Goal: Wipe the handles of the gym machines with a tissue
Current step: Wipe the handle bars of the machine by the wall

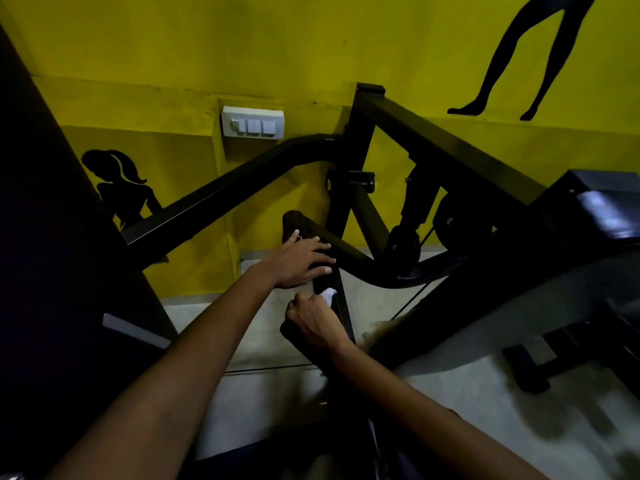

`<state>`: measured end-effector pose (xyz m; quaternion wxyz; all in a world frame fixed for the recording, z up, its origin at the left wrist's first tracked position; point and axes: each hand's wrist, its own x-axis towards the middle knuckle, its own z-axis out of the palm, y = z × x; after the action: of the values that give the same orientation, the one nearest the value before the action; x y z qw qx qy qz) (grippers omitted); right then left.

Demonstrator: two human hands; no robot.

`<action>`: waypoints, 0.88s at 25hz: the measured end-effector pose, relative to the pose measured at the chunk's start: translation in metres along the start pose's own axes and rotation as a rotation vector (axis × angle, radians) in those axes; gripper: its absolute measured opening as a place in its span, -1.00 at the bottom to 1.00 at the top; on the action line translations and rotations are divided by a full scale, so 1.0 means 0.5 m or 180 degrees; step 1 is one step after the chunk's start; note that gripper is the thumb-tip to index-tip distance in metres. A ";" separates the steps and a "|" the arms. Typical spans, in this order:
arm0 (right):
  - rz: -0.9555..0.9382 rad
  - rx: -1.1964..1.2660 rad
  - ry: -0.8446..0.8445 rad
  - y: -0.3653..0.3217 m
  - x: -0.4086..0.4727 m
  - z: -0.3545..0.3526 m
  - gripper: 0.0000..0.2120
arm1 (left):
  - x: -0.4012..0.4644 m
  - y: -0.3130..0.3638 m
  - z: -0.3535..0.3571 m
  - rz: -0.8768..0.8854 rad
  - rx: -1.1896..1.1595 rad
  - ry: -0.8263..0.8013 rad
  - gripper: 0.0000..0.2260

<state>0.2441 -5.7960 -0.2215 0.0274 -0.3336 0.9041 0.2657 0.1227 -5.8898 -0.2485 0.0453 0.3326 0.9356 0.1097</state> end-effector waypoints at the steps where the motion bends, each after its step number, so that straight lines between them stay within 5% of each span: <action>1: -0.0026 -0.0053 0.0058 -0.003 -0.016 -0.005 -0.80 | -0.008 0.009 0.002 -0.0013 -0.0013 0.0000 -0.61; 9: -0.0248 -0.0320 -0.0156 -0.061 -0.146 -0.035 -0.92 | -0.075 0.087 0.013 -0.0079 -0.0147 -0.0026 -0.56; 22: -0.0373 -0.0308 -0.0125 -0.140 -0.308 -0.091 -0.82 | -0.179 0.201 0.011 -0.0073 -0.0086 -0.0020 -0.51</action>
<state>0.4126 -5.7726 -0.1798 0.0445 -0.3815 0.8684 0.3135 0.2545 -5.8695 -0.2290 0.0539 0.3216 0.9376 0.1207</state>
